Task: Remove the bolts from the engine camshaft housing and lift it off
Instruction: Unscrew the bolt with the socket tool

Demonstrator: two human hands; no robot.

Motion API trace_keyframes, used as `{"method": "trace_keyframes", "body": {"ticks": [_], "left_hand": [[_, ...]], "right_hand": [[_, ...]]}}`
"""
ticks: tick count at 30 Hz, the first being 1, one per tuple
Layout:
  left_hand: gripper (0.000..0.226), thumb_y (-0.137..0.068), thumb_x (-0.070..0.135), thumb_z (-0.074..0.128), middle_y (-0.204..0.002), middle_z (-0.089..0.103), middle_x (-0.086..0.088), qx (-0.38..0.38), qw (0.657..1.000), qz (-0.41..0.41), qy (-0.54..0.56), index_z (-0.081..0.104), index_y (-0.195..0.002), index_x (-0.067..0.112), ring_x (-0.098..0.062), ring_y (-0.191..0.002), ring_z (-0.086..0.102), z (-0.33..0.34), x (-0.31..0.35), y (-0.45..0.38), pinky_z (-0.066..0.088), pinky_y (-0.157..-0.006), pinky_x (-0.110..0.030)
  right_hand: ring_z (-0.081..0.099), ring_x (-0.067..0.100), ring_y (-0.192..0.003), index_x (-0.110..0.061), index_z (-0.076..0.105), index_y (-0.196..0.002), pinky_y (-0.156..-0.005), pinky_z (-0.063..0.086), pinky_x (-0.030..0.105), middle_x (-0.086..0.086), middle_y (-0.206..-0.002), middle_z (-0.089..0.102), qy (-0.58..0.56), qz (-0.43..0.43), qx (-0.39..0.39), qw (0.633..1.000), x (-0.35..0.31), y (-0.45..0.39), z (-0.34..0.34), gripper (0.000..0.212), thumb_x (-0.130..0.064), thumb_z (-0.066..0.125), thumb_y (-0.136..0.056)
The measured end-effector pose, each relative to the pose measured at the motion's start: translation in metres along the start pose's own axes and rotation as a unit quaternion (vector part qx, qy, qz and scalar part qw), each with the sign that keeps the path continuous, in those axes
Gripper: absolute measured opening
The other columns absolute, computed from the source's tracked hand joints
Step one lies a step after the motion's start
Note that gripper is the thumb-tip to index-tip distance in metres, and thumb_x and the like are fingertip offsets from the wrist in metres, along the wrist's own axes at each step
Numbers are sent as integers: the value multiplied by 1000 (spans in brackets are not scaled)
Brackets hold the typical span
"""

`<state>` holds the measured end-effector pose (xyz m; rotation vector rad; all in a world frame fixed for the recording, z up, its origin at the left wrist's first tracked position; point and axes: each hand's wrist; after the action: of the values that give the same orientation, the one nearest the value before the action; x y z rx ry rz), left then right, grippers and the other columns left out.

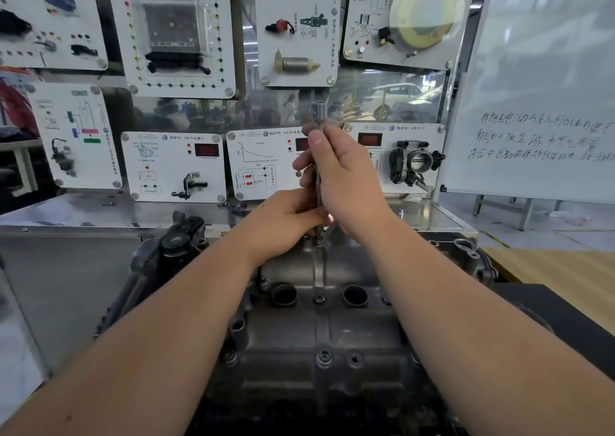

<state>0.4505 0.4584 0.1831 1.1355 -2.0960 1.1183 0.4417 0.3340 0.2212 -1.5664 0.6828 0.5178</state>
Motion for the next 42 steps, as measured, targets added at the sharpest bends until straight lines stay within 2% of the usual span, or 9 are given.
{"method": "trace_keyframes", "body": {"ticks": [6, 11, 14, 17, 22, 26, 29, 35, 42], "left_hand": [[15, -96, 26, 68, -91, 75, -10, 0, 999, 23, -23, 69, -103, 14, -33, -89, 70, -2, 1, 1, 54, -85, -58], [49, -83, 44, 69, -97, 72, -18, 20, 999, 20, -27, 62, -106, 2, -41, -91, 68, -1, 4, 4, 54, -83, -61], [24, -100, 34, 61, -94, 75, -8, 1, 1000, 22, -18, 68, -102, 11, -34, -92, 70, 0, 0, 2, 54, -90, -57], [18, -103, 30, 58, -93, 77, -1, -6, 999, 28, -35, 71, -101, 18, -22, -86, 71, 0, -1, 3, 55, -85, -46], [20, -97, 25, 67, -88, 72, -16, 1, 998, 40, -49, 64, -106, 8, -39, -82, 66, -1, 1, 3, 53, -79, -55], [22, -99, 28, 64, -90, 71, -17, 0, 998, 49, -46, 65, -106, 8, -39, -86, 66, 1, 2, 3, 53, -81, -56], [21, -105, 32, 54, -93, 75, -8, -7, 998, 45, -47, 69, -103, 17, -30, -87, 69, 0, 1, 4, 54, -85, -52], [10, -99, 25, 62, -86, 75, -3, -4, 997, 46, -61, 66, -102, 16, -31, -81, 69, -2, -1, 2, 55, -80, -54], [16, -102, 34, 55, -87, 75, -1, -4, 997, 55, -49, 68, -95, 29, -27, -84, 69, 0, 1, 4, 54, -81, -51]], "right_hand": [[71, 14, -74, -31, 52, -108, -72, 57, 40, -8, -84, 72, 123, -28, 44, 991, 7, 7, -7, 12, -34, 59, -99], [72, 11, -80, -20, 61, -101, -78, 58, 40, -5, -87, 73, 157, -33, 64, 985, 5, 10, -10, 9, -28, 62, -98], [69, -2, -74, -22, 59, -102, -71, 56, 25, -9, -87, 72, 166, -22, 54, 984, 6, 11, -9, 8, -26, 53, -103], [70, 1, -74, -19, 59, -102, -72, 57, 31, -10, -87, 71, 175, -15, 55, 983, 5, 11, -10, 14, -27, 48, -104], [66, 6, -75, -23, 57, -114, -64, 51, 28, -9, -82, 70, 220, -39, 69, 972, 5, 14, -10, 23, -39, 60, -98], [68, 21, -76, -8, 61, -95, -70, 56, 44, 2, -82, 71, 225, -36, 72, 971, 3, 14, -10, 26, -33, 55, -101], [70, 13, -74, -8, 61, -94, -66, 59, 48, -8, -88, 72, 205, -3, 58, 977, 4, 12, -9, 28, -31, 48, -104], [69, 14, -79, -22, 53, -125, -72, 57, 40, -6, -87, 73, 214, -20, 58, 975, 3, 16, -8, 30, -39, 56, -100], [71, 18, -79, -9, 59, -99, -70, 58, 47, 2, -89, 72, 216, -5, 56, 975, 4, 13, -6, 26, -31, 45, -105]]}}
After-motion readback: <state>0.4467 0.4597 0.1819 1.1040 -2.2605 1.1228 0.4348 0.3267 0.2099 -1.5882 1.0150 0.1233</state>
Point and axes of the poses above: each hand's wrist, its own y-axis away from the middle knuckle, its own z-axis out of the palm, x = y × z
